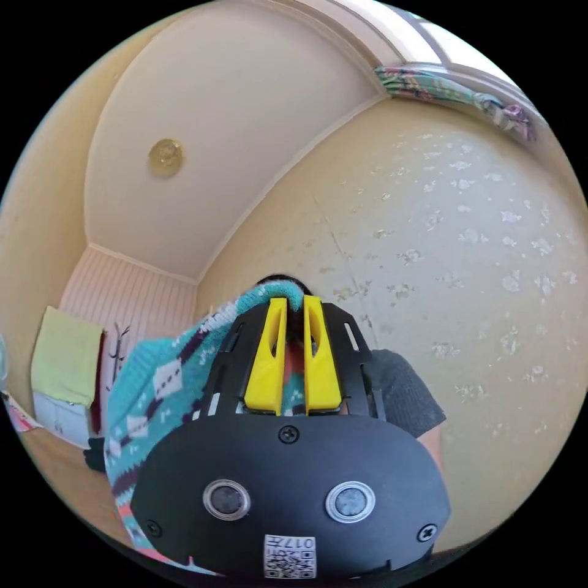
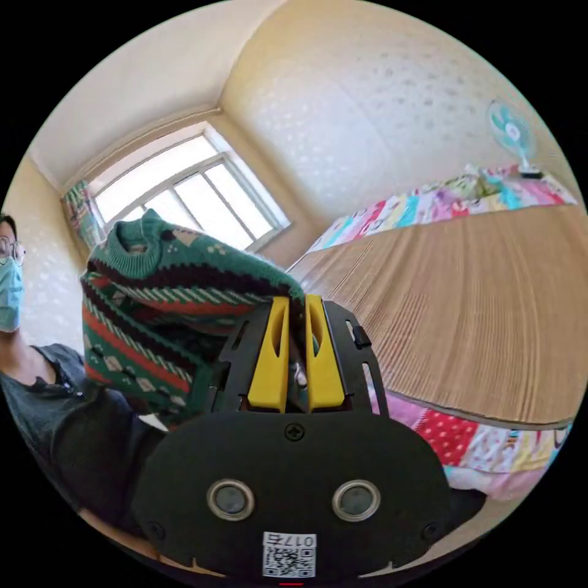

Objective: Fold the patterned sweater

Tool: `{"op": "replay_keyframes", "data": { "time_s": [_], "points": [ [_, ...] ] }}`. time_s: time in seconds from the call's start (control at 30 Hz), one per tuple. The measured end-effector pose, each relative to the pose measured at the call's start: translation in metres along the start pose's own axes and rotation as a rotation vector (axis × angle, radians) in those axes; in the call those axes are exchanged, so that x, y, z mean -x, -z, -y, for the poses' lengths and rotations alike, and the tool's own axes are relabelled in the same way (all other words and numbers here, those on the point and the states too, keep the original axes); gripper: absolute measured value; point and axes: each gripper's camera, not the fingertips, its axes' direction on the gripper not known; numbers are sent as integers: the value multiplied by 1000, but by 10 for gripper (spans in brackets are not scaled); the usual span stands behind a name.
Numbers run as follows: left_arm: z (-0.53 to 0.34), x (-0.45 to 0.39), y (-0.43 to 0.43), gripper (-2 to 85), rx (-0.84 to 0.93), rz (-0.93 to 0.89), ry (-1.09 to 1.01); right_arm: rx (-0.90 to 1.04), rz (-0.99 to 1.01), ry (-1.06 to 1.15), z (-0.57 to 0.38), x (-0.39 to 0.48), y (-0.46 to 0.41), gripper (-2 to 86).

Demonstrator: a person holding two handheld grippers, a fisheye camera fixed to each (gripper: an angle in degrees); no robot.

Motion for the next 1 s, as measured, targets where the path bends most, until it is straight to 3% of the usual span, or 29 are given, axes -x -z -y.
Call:
{"op": "replay_keyframes", "data": {
  "time_s": [0.1, 0.23, 0.47, 0.53, 0.63, 0.73, 0.8, 0.83, 0.9, 1.0],
  "points": [
    [-1, -4, 22, 51, 9, 168, 47, -262, -241, 102, 26, 60, 68, 32],
    [2, -4, 53, 50, 12, 372, 128, -591, -352, 294, 34, 140, 133, 29],
    [45, 46, 96, 48, 65, 614, 258, -1050, -639, 905, 7, 261, 152, 29],
    [66, 68, 106, 48, 71, 649, 257, -1001, -629, 980, 22, 263, 147, 31],
    [118, 125, 132, 47, 50, 776, 267, -732, -574, 960, 90, 239, 121, 36],
    [176, 216, 167, 49, 92, 1078, 327, -521, -598, 857, 170, 176, 51, 45],
    [201, 285, 211, 46, 109, 1402, 417, -246, -625, 742, 233, 106, -35, 50],
    [202, 297, 224, 43, 96, 1466, 452, -136, -610, 695, 247, 85, -59, 50],
    [182, 332, 270, 43, 63, 1605, 591, 312, -570, 458, 272, 2, -151, 42],
    [113, 369, 291, 50, 189, 1612, 706, 501, -460, 377, 229, -50, -220, 25]
  ]
}}
